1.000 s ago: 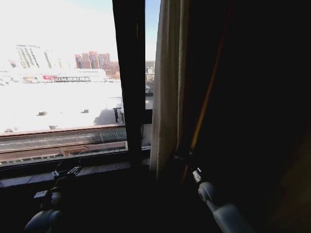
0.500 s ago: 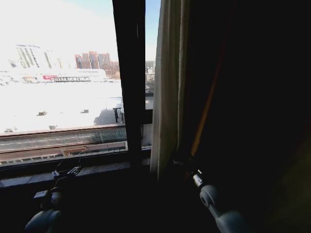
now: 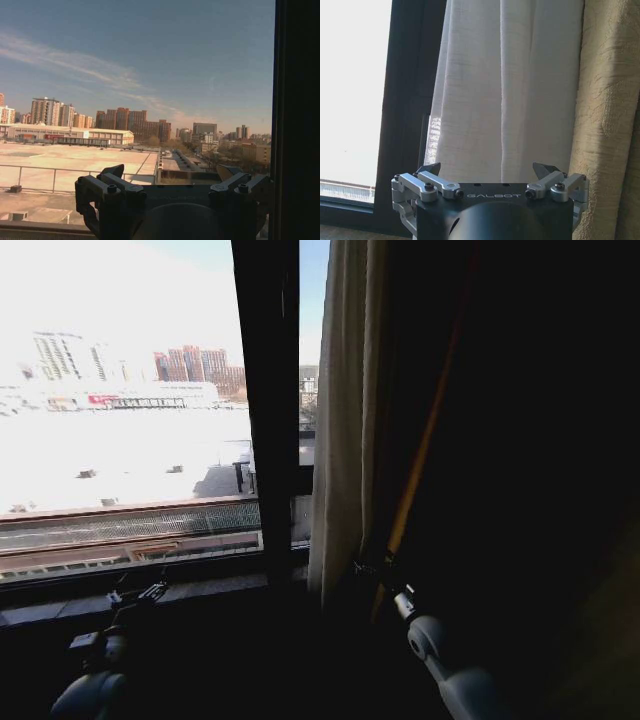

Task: Open the curtains by pulling them apart, changing their state from closed to fully open.

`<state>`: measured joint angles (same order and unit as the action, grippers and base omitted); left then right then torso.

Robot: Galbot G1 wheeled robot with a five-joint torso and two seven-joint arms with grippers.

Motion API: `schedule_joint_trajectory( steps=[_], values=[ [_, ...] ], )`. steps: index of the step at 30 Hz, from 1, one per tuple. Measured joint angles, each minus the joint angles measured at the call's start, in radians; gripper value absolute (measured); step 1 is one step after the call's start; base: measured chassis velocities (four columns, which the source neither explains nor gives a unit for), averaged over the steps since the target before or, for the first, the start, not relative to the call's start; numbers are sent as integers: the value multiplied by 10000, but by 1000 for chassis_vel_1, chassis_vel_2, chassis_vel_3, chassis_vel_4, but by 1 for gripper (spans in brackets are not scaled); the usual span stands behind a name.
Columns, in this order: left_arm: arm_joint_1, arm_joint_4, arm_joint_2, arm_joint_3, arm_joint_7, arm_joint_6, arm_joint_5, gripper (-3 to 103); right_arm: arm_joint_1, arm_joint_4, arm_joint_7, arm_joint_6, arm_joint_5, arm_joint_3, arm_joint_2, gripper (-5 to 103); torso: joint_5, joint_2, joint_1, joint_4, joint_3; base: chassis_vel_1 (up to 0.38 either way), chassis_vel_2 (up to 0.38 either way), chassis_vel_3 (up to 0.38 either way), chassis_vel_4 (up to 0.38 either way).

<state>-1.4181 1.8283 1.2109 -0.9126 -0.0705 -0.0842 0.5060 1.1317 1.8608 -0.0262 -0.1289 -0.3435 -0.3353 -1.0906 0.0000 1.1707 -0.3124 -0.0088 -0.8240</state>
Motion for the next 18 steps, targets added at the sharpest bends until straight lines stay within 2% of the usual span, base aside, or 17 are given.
schedule_joint_trajectory(
  steps=[18],
  values=[
    [0, 0, 0, 0, 0, 0, 0, 100, -6, -15, 0, 0, 16, 5, -3, 100, 0, 0, -1, 0, 0, 0, 0, 0, 0]
  ],
)
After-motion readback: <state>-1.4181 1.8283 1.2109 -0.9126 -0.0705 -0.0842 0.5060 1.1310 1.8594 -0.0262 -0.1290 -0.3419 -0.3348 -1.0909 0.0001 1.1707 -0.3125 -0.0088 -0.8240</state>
